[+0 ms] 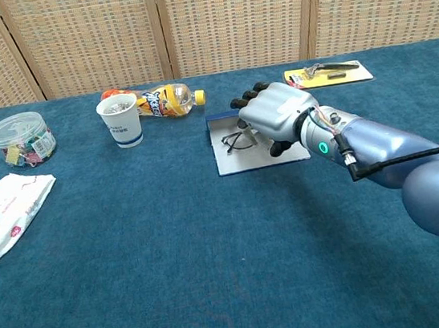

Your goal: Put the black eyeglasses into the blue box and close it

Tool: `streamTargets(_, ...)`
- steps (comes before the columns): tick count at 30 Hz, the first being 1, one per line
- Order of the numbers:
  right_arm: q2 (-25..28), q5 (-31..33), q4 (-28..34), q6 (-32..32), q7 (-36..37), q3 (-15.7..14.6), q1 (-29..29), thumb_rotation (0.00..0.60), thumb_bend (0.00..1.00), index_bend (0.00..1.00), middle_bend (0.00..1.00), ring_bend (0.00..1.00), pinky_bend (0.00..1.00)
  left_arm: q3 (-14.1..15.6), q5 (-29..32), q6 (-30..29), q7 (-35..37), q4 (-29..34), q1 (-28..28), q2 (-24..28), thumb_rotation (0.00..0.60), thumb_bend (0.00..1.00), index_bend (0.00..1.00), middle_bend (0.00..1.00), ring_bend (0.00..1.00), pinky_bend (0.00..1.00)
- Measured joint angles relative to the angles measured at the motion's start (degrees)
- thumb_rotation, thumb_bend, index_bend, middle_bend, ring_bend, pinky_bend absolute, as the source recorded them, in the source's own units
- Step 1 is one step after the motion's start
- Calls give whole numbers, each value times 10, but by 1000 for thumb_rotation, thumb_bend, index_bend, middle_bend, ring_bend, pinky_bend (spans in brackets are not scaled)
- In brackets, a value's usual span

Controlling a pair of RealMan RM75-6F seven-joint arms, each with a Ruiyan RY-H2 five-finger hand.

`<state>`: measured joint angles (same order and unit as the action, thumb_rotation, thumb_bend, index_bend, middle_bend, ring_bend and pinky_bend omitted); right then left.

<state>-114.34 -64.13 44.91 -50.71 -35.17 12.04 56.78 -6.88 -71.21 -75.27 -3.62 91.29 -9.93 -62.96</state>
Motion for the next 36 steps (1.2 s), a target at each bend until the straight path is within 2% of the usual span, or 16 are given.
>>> streamTargets(4,-17,-3,-35,4,3,4,3,600,775,426,1,0,0,0,1,2,0,-1,-1,0,600,0,0,0,0,0)
streamTargets(25,-97,-6,-203,26,24,51,47,600,803,433,0,0,0,-3,15,14,-5,-4,-6,-2,600,0,0,0,0,0)
streamTargets(36,-105,-19,-238,31,14,53,51,600,814,451,0,0,0,-1,12,14,-1,-2,-6,1,600,0,0,0,0,0)
